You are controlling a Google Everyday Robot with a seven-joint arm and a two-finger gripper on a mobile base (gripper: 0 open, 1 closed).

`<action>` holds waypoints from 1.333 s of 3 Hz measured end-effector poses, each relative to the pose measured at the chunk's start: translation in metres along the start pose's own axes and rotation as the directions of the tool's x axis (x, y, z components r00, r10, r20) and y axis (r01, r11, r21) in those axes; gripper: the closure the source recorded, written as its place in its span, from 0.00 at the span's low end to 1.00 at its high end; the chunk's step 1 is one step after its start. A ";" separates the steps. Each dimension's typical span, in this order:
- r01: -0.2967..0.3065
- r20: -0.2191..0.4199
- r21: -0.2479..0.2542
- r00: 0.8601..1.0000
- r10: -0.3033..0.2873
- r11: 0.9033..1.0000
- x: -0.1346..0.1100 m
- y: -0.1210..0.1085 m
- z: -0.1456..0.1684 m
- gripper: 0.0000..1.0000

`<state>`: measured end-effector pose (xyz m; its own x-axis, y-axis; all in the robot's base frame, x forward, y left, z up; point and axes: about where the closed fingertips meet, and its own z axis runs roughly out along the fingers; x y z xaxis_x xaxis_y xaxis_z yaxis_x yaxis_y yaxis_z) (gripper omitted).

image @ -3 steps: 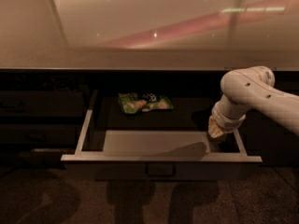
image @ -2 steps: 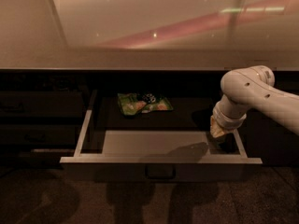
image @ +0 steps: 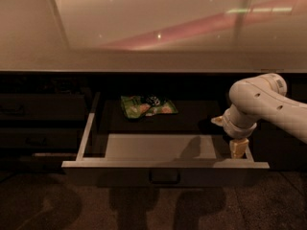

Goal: Open top drawer

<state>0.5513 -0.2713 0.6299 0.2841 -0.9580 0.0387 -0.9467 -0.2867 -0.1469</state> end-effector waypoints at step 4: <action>-0.073 -0.061 -0.026 0.996 0.072 0.997 0.002 0.034 0.011 0.00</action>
Offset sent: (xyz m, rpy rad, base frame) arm -0.0467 -0.0288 -0.0179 -0.0768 -0.0522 -0.1743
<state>0.5213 -0.2827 0.6144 0.2059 -0.9746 0.0878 -0.9685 -0.2158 -0.1239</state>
